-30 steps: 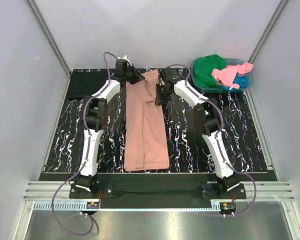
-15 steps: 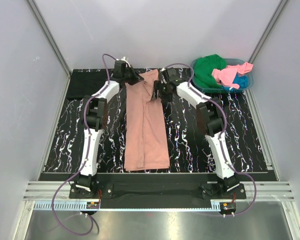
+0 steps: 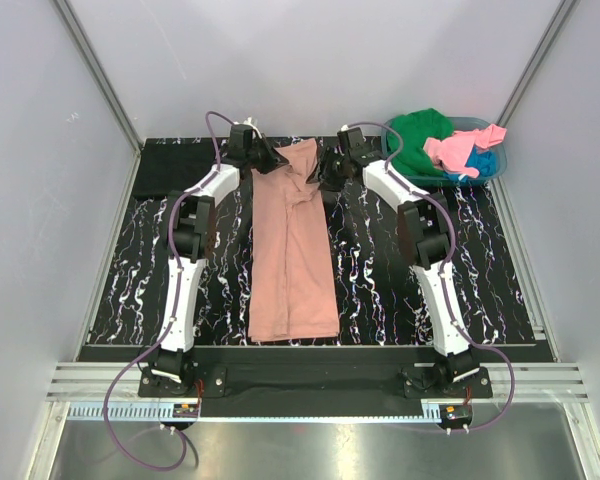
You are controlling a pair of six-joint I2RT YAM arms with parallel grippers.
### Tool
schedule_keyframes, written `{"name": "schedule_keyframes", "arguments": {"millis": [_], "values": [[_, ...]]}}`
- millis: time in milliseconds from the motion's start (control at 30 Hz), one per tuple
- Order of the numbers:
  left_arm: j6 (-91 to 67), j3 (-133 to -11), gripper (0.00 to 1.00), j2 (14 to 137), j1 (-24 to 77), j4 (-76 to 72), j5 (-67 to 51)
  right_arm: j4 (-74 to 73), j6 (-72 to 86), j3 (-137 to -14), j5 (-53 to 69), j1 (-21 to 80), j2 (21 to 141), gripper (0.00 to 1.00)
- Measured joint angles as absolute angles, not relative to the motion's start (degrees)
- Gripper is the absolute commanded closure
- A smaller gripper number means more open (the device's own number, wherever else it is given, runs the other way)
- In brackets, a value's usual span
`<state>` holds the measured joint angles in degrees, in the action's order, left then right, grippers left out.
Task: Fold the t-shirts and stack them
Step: Fold the tshirt
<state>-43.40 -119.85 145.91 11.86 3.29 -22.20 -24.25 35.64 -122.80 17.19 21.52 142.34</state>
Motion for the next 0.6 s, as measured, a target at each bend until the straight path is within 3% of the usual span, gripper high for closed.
{"name": "schedule_keyframes", "arguments": {"millis": [600], "values": [[-43.6, -119.9, 1.00, 145.9, 12.1, 3.3, -22.5, -22.1, 46.0, -119.5, 16.0, 21.6, 143.4, 0.52]]}}
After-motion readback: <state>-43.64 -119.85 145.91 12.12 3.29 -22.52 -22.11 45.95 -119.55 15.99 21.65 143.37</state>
